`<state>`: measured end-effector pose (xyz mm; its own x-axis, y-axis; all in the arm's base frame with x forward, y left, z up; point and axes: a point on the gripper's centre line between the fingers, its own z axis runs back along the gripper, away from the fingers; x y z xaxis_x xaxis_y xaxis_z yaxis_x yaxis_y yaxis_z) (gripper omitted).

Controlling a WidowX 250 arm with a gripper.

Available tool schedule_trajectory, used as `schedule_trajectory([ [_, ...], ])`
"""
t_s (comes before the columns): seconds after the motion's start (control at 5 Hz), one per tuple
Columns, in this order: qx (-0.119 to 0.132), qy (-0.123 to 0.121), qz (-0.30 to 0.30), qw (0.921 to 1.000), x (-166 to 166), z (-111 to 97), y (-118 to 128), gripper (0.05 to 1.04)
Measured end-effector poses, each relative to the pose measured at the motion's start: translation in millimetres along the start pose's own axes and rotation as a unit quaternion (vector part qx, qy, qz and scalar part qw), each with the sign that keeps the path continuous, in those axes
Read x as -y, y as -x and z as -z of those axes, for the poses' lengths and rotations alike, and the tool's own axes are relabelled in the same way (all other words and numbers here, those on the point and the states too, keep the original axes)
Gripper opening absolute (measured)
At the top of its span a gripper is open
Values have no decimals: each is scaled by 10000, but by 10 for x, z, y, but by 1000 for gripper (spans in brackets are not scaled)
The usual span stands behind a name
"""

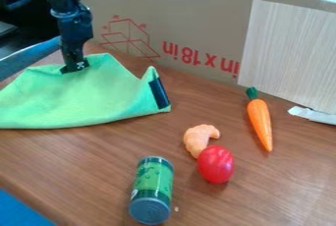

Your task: Fold the cloth from bottom left to top right

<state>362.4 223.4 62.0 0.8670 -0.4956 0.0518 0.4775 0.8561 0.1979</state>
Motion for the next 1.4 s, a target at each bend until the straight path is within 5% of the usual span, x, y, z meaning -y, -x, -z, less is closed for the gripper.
schedule_trajectory([
  [0.2,51,-11,3,10000,-41,48,-6,120],
  [0.4,167,-15,89,9998,-48,47,-32,307],
  [0.8,273,167,29,9995,-14,48,-22,917],
  [1.0,388,244,-48,9989,-12,9,-14,1003],
  [1.4,689,248,-312,9968,-97,-452,20,1001],
])
